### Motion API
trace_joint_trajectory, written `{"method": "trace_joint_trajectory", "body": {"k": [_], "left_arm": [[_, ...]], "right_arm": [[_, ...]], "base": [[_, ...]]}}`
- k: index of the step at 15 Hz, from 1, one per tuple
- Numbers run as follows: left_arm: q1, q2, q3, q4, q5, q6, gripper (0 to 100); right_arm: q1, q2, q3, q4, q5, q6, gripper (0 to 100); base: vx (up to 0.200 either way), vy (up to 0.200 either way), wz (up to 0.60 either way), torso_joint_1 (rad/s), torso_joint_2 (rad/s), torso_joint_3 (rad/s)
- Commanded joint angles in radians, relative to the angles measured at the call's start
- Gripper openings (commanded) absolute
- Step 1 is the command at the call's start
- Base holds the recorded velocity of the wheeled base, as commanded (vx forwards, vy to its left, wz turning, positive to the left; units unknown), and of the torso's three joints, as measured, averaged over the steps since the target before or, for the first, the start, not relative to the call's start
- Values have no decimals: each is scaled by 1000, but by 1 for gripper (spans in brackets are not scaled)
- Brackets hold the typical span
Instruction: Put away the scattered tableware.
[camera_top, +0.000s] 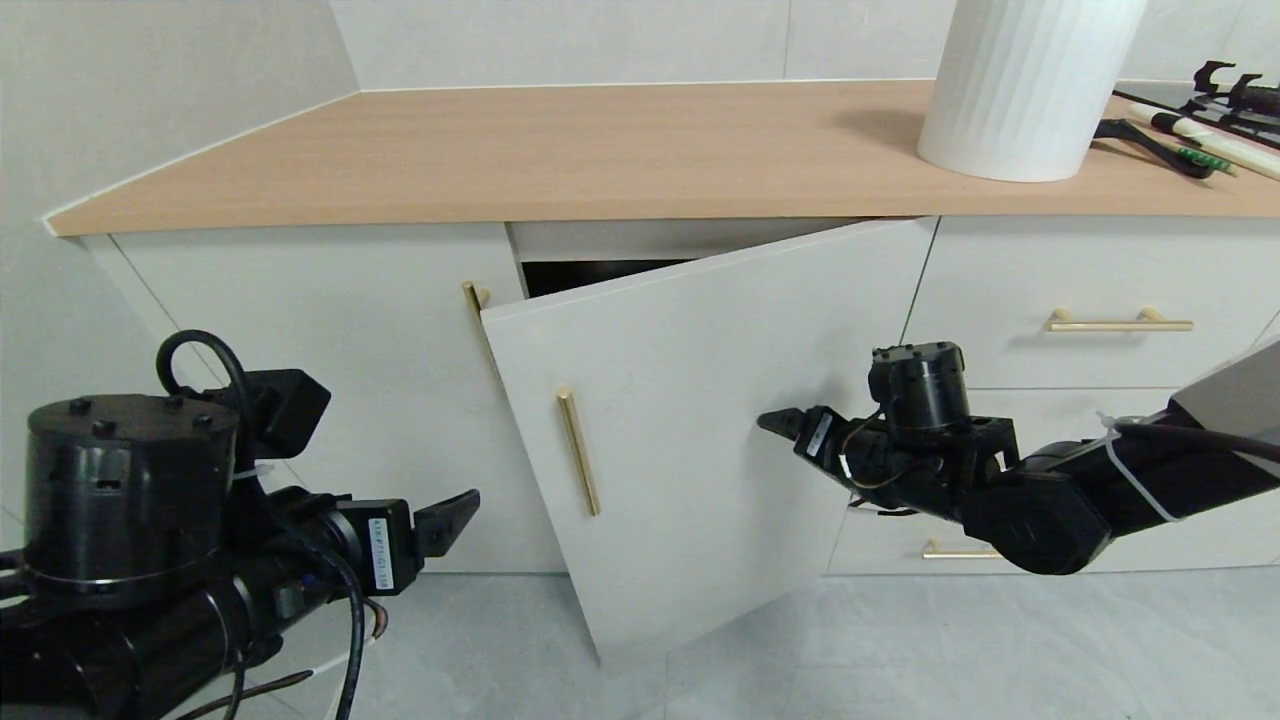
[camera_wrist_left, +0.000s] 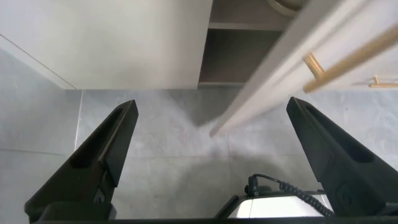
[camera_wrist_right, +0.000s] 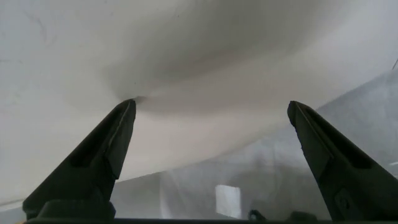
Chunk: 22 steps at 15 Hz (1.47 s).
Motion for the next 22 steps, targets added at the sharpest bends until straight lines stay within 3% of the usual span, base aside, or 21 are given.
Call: {"method": "trace_joint_trajectory", "body": {"k": [1,9,18,20,22], "left_arm": [[0,2,0,-2,0,0,100],[2,6,2,-2,0,0,100],[2,8,2,-2,0,0,100],[0,8,2,-2,0,0,100],[2,-3,8,-2,-1,-3,100]], "right_arm": [[-3,34,-48,-5,-40,20,100],[-42,125,-169,-4,-190,66,100],[-75,119,-193,7,-190,111,100],[-71,68,-132,5,-164,105,100],[-54,-53,-25,-4,-69,62,100]], "base": [[0,0,0,0,0,0],[0,0,0,0,0,0],[0,0,0,0,0,0],[0,0,0,0,0,0],[0,0,0,0,0,0]]}}
